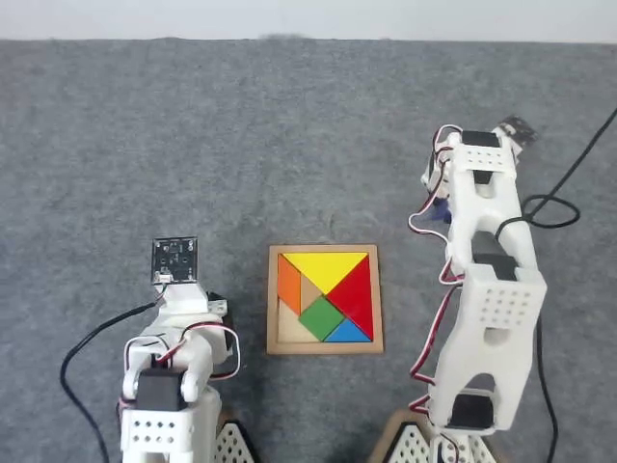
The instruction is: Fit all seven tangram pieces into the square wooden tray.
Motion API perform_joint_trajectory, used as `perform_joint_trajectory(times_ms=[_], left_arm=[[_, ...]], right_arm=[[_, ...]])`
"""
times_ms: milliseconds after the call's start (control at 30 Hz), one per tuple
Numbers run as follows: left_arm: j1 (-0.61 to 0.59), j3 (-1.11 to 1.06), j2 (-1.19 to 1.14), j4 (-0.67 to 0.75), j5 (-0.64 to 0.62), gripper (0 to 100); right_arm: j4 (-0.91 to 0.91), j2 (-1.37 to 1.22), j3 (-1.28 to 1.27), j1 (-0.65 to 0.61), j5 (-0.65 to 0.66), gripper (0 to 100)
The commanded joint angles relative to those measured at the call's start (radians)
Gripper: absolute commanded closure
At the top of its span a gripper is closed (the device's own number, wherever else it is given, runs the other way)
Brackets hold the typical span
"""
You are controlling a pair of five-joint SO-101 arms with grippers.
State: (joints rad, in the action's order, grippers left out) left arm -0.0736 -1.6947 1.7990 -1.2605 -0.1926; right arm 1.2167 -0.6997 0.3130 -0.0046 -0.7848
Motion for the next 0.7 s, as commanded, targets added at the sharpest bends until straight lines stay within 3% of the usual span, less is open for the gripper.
perform_joint_trajectory(times_ms=[0,367,667], left_arm=[[-0.006,0.012,0.020,-0.002,0.009,99],[-0.006,0.012,0.020,-0.002,0.009,99],[-0.006,0.012,0.020,-0.002,0.009,99]], right_arm=[[0.056,0.018,0.060,-0.077,0.035,99.2],[0.260,0.194,0.055,-0.036,0.069,99.0],[0.068,0.193,0.060,0.053,0.064,98.8]])
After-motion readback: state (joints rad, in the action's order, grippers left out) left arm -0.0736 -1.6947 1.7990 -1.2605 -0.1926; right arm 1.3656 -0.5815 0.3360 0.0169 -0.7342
